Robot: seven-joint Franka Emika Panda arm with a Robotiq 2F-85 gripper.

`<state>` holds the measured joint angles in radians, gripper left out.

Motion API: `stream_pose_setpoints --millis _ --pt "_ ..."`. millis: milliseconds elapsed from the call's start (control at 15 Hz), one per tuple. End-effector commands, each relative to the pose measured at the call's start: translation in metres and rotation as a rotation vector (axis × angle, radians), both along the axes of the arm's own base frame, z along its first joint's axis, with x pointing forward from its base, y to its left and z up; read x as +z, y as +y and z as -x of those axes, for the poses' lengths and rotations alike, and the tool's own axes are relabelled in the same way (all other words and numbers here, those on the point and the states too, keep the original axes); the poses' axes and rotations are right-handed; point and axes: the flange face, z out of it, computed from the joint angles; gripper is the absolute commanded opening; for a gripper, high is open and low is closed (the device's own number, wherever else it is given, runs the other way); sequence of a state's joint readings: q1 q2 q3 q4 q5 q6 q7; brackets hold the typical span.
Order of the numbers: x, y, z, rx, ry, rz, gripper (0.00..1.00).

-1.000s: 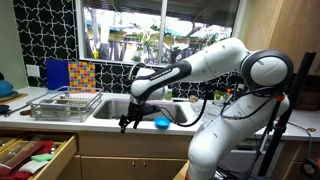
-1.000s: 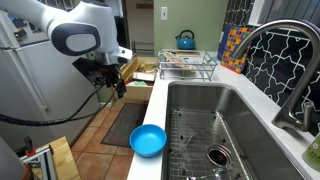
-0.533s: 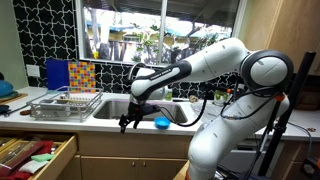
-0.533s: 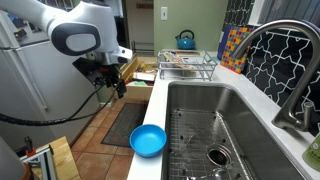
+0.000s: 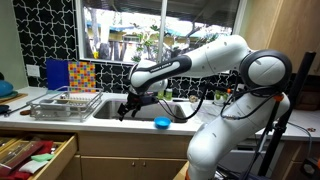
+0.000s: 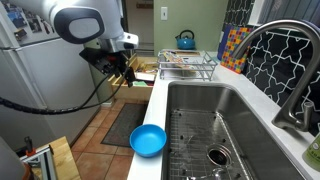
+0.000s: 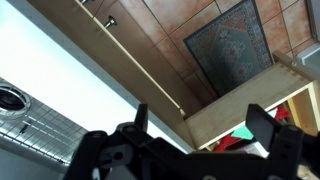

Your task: Open the tap, pick up the blue bowl and fetch some water, put the blue bowl back on the kitchen counter in front of the sink

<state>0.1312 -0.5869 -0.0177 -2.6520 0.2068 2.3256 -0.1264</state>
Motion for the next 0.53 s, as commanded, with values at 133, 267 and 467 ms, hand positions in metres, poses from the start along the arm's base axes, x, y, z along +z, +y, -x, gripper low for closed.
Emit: stream_pose_setpoints --millis 133,267,467 --pt "0.0142 -0.0080 -0.0068 -0.013 -0.039 0.002 1.00" --pt "0.0132 -0.0060 -0.0066 -0.008 -0.037 0.003 1.00" --pt "0.0127 -0.0058 -0.0067 -0.008 -0.036 0.004 1.00"
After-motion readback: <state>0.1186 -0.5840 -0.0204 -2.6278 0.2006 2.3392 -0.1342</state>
